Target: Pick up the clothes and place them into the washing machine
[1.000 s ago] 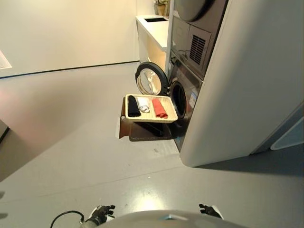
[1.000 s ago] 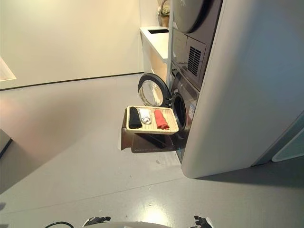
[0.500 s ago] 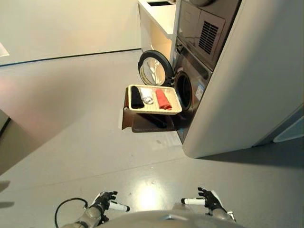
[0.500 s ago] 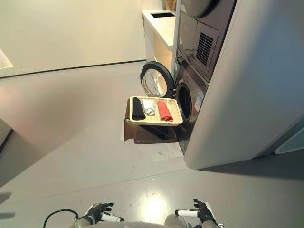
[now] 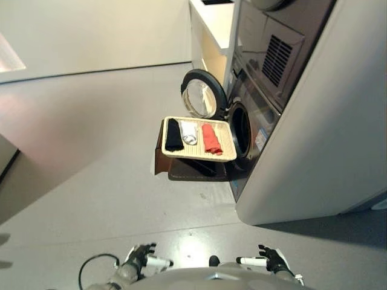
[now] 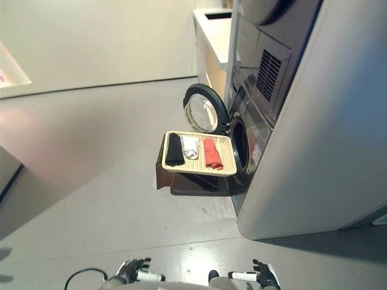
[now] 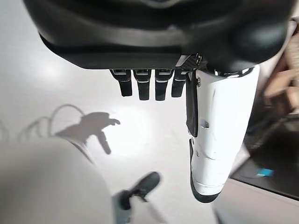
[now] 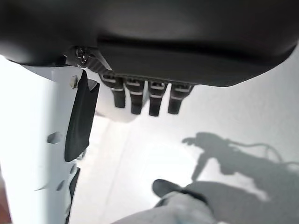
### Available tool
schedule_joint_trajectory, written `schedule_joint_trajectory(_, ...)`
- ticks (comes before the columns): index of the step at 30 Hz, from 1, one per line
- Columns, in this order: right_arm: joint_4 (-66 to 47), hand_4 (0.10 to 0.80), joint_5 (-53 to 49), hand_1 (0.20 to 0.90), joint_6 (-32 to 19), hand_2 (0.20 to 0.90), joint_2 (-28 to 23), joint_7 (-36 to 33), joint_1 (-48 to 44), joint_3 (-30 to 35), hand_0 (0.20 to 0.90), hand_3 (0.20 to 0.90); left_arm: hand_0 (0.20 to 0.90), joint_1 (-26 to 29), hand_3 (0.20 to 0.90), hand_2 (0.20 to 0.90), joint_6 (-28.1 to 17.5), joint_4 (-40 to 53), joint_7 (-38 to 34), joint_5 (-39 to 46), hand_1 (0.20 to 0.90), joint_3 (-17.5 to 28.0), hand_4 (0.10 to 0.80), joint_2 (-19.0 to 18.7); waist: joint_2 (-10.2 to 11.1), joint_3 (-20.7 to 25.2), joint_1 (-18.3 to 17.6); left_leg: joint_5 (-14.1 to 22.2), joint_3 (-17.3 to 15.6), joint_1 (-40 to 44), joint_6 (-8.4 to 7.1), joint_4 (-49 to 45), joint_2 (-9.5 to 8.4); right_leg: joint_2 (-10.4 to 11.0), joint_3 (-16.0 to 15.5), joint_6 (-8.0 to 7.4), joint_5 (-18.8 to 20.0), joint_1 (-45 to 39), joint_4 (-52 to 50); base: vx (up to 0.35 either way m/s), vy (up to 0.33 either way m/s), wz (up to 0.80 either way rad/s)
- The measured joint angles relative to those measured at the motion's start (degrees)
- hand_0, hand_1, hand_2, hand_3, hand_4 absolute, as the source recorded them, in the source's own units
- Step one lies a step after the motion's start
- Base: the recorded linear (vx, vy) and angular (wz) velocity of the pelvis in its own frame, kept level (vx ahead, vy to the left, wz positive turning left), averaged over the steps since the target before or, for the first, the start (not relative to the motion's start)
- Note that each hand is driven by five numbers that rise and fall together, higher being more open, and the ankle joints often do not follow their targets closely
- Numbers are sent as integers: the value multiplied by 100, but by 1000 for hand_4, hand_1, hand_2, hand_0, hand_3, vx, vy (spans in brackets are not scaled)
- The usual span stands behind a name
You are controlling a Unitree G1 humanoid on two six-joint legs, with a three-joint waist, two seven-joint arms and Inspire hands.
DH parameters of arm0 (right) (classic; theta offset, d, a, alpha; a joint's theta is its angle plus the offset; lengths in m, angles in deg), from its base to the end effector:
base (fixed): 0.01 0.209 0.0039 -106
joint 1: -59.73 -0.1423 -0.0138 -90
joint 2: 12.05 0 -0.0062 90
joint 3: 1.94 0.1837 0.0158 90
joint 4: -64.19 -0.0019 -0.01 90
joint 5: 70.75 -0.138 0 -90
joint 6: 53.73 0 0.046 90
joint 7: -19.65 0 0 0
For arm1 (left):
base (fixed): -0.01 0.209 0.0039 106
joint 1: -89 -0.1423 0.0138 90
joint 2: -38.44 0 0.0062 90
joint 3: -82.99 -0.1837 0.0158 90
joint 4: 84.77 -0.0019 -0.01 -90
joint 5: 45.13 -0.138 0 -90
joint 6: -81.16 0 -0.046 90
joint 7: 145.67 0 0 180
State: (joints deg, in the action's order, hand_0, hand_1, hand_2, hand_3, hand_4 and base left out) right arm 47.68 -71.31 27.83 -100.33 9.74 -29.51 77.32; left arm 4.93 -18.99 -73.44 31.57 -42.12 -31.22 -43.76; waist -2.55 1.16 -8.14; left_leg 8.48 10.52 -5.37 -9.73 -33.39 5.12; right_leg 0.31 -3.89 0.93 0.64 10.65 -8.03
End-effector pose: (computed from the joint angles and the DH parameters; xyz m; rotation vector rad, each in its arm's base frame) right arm 0.0630 -0.2259 -0.1162 -0.4177 1.1310 -0.1343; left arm 0.0887 0.1786 -0.1203 0.3894 1.0960 -0.2096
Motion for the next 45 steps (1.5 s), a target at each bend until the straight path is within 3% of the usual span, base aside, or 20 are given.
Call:
schedule_joint_trajectory(1,4,800,0,900,3,900,-1,-5,-12,-111,900,900,900,10,900,900,-21,4,-30,24,900,87,800,-9,82,-57,53,-249,-32,-17,-53,-174,-31,-37,40,65,-51,-60,-52,328,-138,-24)
schedule_joint_trajectory(3,54,800,-6,900,5,900,38,-25,-65,-313,900,900,900,67,900,900,-30,13,-83,32,900,156,800,-78,462,-328,337,-1187,-364,-165,-170,-873,-206,78,368,159,-152,-409,55,346,-70,-44)
schedule_joint_trajectory(6,160,800,-55,900,-7,900,5,-85,-208,-324,900,900,900,82,900,900,-107,131,-108,199,900,306,800,-105,579,-494,574,-758,-744,-791,459,-405,-116,120,533,352,-212,-823,481,371,53,-8)
schedule_joint_trajectory(8,167,800,-81,900,-22,900,-43,-143,-267,-327,900,900,900,102,900,900,-142,272,-154,246,900,332,800,-110,406,-562,719,-791,-922,-873,465,1119,44,-31,679,412,-166,-1156,787,443,136,-28)
schedule_joint_trajectory(11,192,800,-89,900,-43,900,-68,-157,-320,-424,900,900,900,48,900,900,-141,267,-225,234,900,351,800,-121,109,-524,889,-1230,-984,-856,238,3309,212,-264,815,431,-162,-1588,1256,515,149,-47)
schedule_joint_trajectory(14,356,800,-97,900,-22,900,-39,-150,-294,-450,900,900,900,70,900,900,-132,284,-226,277,900,354,800,-127,14,-556,1001,-1499,-1269,-901,288,3769,195,-381,1001,399,-349,-1839,1286,457,189,-47)
schedule_joint_trajectory(17,416,800,-94,900,-21,900,-56,-144,-257,-473,900,900,900,-58,900,900,-112,267,-229,232,900,334,800,-175,-25,-369,1101,-1664,-1186,-565,545,3833,123,-327,1492,111,-581,-2123,1273,355,199,-88)
schedule_joint_trajectory(18,438,800,-95,900,-11,900,-41,-137,-235,-481,900,900,900,-80,900,900,-96,257,-220,232,900,325,800,-201,1,-293,1082,-2029,-1237,-435,908,3828,31,-223,1588,13,-684,-2224,1263,241,128,-68)
schedule_joint_trajectory(20,422,800,-94,900,-32,900,111,-116,-103,-511,900,900,900,-61,900,900,-90,259,-228,211,900,298,800,-360,357,-135,1025,-1859,-1354,-197,1120,3795,-317,121,1567,-344,-987,-2145,760,335,212,-40)
schedule_joint_trajectory(23,423,800,-115,900,-21,900,159,-113,-84,-433,900,900,900,63,900,900,-108,292,-227,183,900,133,800,-393,338,-131,1020,-1638,-1345,24,1319,3789,-448,116,1565,-761,-1303,-1458,-1025,231,254,2)
schedule_joint_trajectory(25,368,800,-164,900,-27,900,190,-114,-133,-427,900,900,900,163,900,900,-115,286,-224,119,900,53,800,-423,302,-202,926,-1474,-1330,206,1467,3767,-589,123,1456,-972,-1200,-768,-2641,211,244,13)
schedule_joint_trajectory(27,322,800,-166,900,-47,900,196,-111,-227,-426,900,900,900,152,900,900,-88,273,-217,106,900,48,800,-426,190,-301,857,-1348,-1332,446,1596,3781,-695,373,1194,-900,-1265,-372,-3455,296,183,8)
schedule_joint_trajectory(29,263,800,-163,900,-45,900,203,-95,-244,-327,900,900,900,150,900,900,-72,270,-216,99,900,60,800,-412,-11,-404,840,-1162,-1194,626,1712,3789,-660,453,935,-862,-1284,-199,-3105,302,89,1)
schedule_joint_trajectory(32,234,800,-206,900,-42,900,187,-1,-220,-174,900,900,900,13,900,900,-22,251,-215,95,900,102,800,-457,-33,-433,733,-1055,-1183,770,1691,3802,-647,570,439,-817,-1264,69,-1764,318,0,9)
schedule_joint_trajectory(35,197,800,-214,900,-47,900,284,8,-192,-78,900,900,900,-164,900,900,-16,107,-200,16,900,165,800,-528,186,-367,605,-962,-1181,821,1532,3827,-631,584,-77,-791,-508,120,-246,267,-19,23)
schedule_joint_trajectory(37,176,800,-209,900,-41,900,308,4,-40,-49,900,900,900,-359,900,900,-14,119,-146,-21,900,150,800,-463,350,-183,495,-896,-947,824,1379,3825,-589,456,35,-587,52,-46,-23,248,-41,72)
schedule_joint_trajectory(39,285,800,-207,900,-15,900,284,3,-2,7,900,900,900,-367,900,900,-21,157,-49,-28,900,91,800,-442,305,-127,543,-896,-880,967,1151,3793,-407,222,77,-359,147,-357,273,147,-46,45)
schedule_joint_trajectory(42,240,800,-198,900,-37,900,213,111,45,-43,900,900,900,-372,900,900,-19,160,-27,-32,900,98,800,-412,264,-56,578,-763,-913,988,989,3673,-207,28,8,-166,263,-639,641,206,-78,2)
schedule_joint_trajectory(44,221,800,-205,900,-23,900,266,165,15,-50,900,900,900,-260,900,900,-23,133,19,-29,900,117,800,-425,384,-133,581,-596,-905,706,771,2905,-299,31,36,-162,242,-815,791,55,-88,20)
schedule_joint_trajectory(45,222,800,-209,900,-24,900,320,192,24,-59,900,900,900,-143,900,900,-24,121,26,-23,900,150,800,-458,520,-203,584,-528,-896,368,619,2145,-431,171,125,-109,209,-853,814,49,-59,5)
